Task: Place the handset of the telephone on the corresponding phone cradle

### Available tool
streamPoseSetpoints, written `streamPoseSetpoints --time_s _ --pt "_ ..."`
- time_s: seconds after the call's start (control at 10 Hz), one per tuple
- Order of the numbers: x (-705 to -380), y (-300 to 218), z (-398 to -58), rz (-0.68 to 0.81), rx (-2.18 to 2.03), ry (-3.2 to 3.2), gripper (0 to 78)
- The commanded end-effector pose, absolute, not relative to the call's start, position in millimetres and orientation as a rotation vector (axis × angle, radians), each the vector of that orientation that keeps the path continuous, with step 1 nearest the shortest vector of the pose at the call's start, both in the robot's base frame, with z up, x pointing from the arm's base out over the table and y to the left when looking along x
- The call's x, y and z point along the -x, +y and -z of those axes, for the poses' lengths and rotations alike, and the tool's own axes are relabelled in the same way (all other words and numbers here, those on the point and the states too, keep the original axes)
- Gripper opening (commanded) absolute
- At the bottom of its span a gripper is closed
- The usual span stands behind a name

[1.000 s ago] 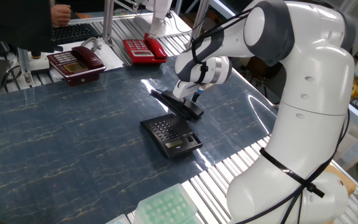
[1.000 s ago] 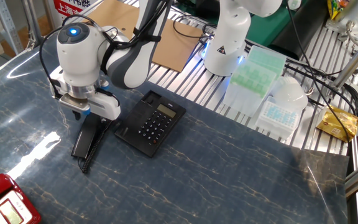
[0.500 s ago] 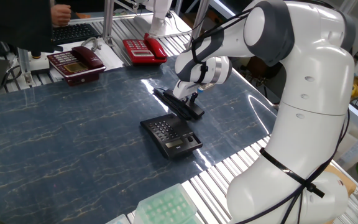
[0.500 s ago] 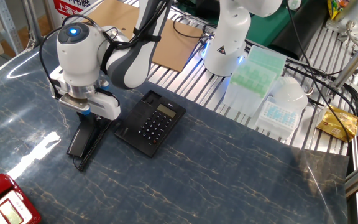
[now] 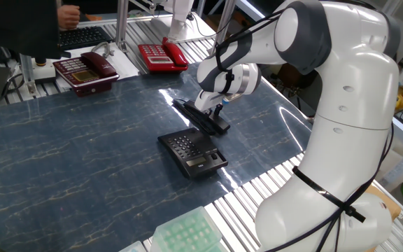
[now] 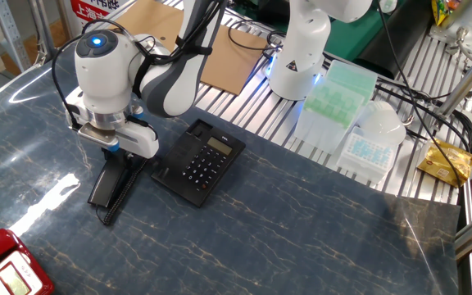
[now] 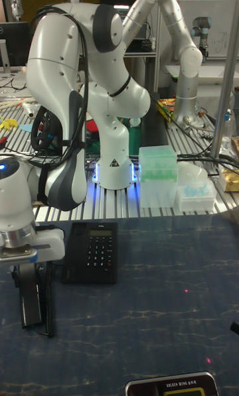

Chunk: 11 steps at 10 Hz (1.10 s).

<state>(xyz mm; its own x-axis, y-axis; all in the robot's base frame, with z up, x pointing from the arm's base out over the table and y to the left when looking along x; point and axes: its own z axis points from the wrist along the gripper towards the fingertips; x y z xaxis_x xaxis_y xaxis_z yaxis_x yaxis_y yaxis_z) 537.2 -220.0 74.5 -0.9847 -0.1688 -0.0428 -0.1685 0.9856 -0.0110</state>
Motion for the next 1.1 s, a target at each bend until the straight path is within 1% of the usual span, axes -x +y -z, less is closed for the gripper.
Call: streamPoseSetpoints --time_s 0.1,0.4,0.9,1.1 --pt "-532 -221 -103 0.037 0.228 3.137 1.2" --pt "-530 -221 -109 0.038 0.200 3.153 1.2" --pt "-501 -201 -138 0.061 0.011 3.224 1.2" --pt "-498 -202 -140 0.051 0.002 3.238 1.2"
